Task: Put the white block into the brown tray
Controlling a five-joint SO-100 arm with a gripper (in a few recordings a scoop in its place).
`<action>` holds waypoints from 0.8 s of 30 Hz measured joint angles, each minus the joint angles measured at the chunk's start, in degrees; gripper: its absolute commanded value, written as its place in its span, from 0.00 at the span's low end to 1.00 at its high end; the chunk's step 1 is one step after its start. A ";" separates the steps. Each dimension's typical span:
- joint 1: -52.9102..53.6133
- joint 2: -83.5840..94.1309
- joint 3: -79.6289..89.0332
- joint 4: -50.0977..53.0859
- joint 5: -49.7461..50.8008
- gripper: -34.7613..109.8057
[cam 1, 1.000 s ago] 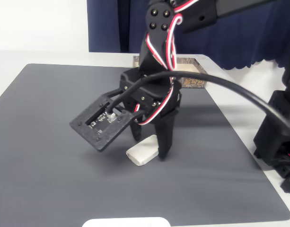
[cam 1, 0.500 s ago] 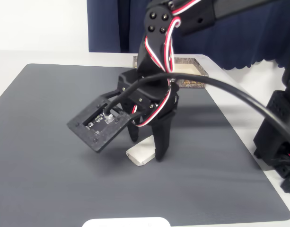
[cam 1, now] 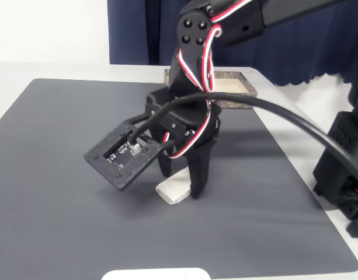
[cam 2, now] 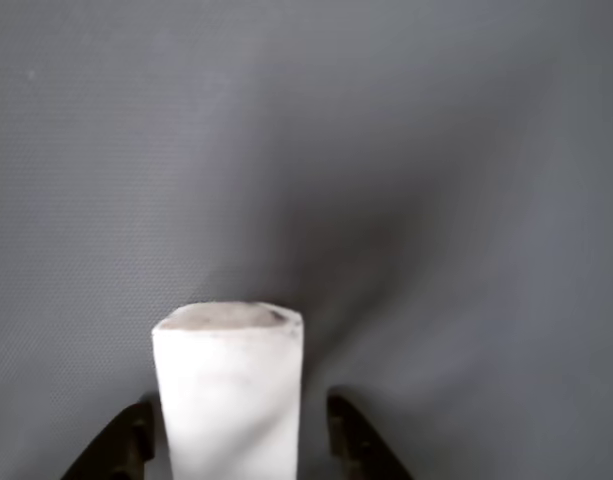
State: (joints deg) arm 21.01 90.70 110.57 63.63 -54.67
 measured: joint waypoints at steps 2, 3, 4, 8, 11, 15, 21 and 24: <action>0.00 0.00 0.26 -0.26 0.00 0.49; 0.00 -0.35 0.26 -0.26 0.00 0.49; 0.00 -0.35 0.35 0.00 0.00 0.49; 0.00 -0.70 0.35 -0.44 0.00 0.48; -0.18 -0.97 0.26 0.00 0.00 0.46; -0.53 -0.97 0.97 0.26 0.00 0.38; -0.62 -0.79 1.67 0.35 0.09 0.33; -0.62 -0.35 1.76 0.35 0.35 0.31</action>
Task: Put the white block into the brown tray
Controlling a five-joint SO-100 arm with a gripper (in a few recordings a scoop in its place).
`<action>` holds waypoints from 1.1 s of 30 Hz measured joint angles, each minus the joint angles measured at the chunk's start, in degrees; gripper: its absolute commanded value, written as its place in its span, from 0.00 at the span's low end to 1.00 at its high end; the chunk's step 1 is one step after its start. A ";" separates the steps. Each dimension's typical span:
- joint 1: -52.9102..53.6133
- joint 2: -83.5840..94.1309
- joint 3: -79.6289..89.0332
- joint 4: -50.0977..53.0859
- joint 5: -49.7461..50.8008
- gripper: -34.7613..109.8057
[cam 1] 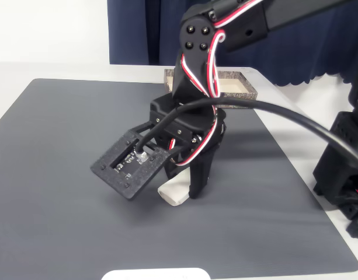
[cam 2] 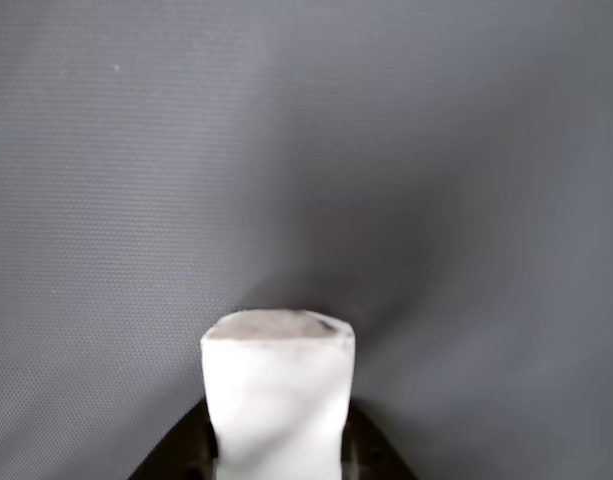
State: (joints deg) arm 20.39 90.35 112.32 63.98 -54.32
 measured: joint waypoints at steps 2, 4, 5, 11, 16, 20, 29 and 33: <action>-0.09 0.88 0.09 0.44 0.88 0.30; 0.53 2.29 0.09 1.67 2.02 0.30; 0.62 3.60 0.09 2.64 2.29 0.30; 2.99 13.62 0.09 4.13 5.45 0.29; 8.00 15.47 -5.80 11.16 8.96 0.25; 13.10 15.38 -13.01 16.08 10.55 0.24; 27.77 8.26 -28.83 29.71 9.32 0.24; 35.68 1.32 -37.71 31.90 7.56 0.24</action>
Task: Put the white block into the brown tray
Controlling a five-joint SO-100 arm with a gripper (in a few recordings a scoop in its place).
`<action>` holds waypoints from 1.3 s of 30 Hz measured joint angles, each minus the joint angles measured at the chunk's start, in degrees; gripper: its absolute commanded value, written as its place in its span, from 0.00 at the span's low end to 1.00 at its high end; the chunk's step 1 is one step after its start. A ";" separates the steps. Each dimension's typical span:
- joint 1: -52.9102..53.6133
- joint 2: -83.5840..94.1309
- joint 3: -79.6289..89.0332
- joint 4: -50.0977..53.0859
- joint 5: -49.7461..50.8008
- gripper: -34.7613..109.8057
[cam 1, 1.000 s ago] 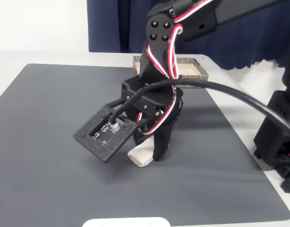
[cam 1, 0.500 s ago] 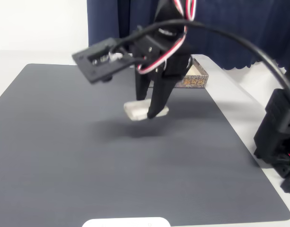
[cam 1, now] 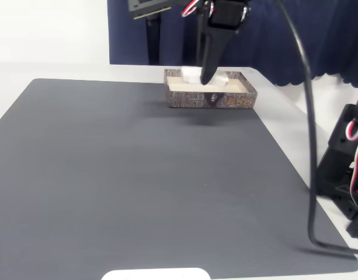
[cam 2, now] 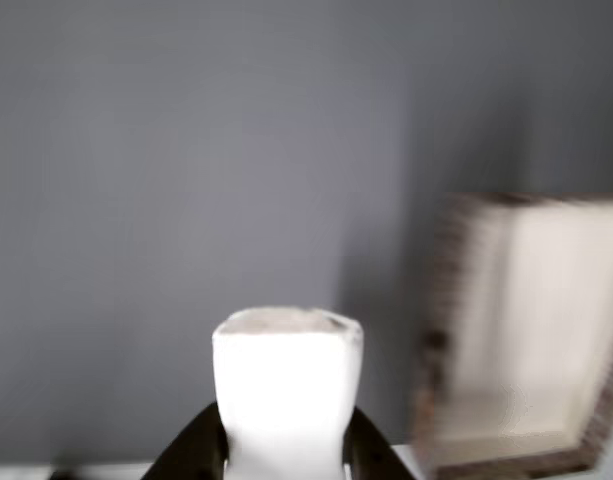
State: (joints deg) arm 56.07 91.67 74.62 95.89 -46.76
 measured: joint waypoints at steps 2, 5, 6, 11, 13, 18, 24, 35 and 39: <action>3.69 -4.48 -6.24 1.85 -1.67 0.24; 8.00 -11.87 -17.05 2.90 -4.48 0.24; 9.32 -14.50 -21.18 3.52 -5.36 0.24; 14.24 -27.69 -37.71 4.04 -10.37 0.24; 15.73 -33.05 -43.77 4.13 -13.54 0.24; 18.72 -47.02 -59.59 4.04 -16.26 0.24; 19.16 -55.55 -63.98 4.04 -18.37 0.24; 19.42 -58.27 -66.27 4.04 -24.43 0.24; 19.78 -58.62 -66.45 4.04 -28.56 0.24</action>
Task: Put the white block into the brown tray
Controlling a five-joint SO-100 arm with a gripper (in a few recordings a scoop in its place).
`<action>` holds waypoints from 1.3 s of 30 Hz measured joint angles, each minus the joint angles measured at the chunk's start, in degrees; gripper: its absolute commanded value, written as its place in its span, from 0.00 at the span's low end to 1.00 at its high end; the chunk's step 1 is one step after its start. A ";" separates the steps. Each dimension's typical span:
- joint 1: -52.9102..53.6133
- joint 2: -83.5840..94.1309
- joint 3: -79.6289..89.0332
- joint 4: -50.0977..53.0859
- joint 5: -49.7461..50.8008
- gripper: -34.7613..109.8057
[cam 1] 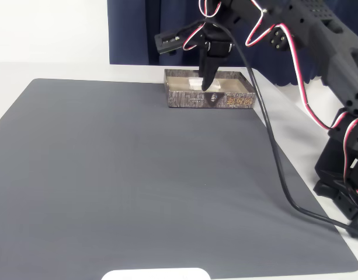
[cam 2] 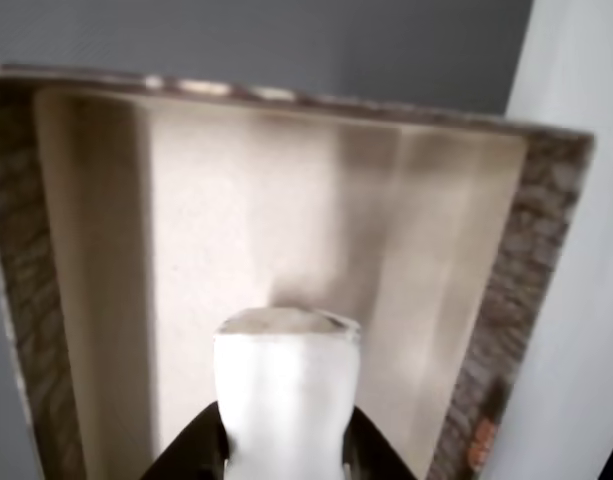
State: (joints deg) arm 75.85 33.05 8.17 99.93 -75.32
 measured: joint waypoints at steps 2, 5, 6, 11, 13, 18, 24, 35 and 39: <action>0.35 -0.70 -0.35 0.00 -0.62 0.24; 0.70 -1.49 -1.76 0.00 -0.88 0.24; 0.70 -1.58 -1.85 0.00 -0.88 0.24; 0.70 -1.58 -1.93 0.00 2.37 0.24; 0.70 -1.58 -2.02 0.00 4.13 0.26; 0.70 -1.58 -2.11 -0.26 7.12 0.33; 0.70 -2.64 -2.11 -0.62 7.65 0.38; 0.35 -4.22 -2.11 -5.80 9.58 0.53; 0.26 -4.22 -2.11 -6.33 10.46 0.52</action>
State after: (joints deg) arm 76.11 28.83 6.06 93.60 -64.86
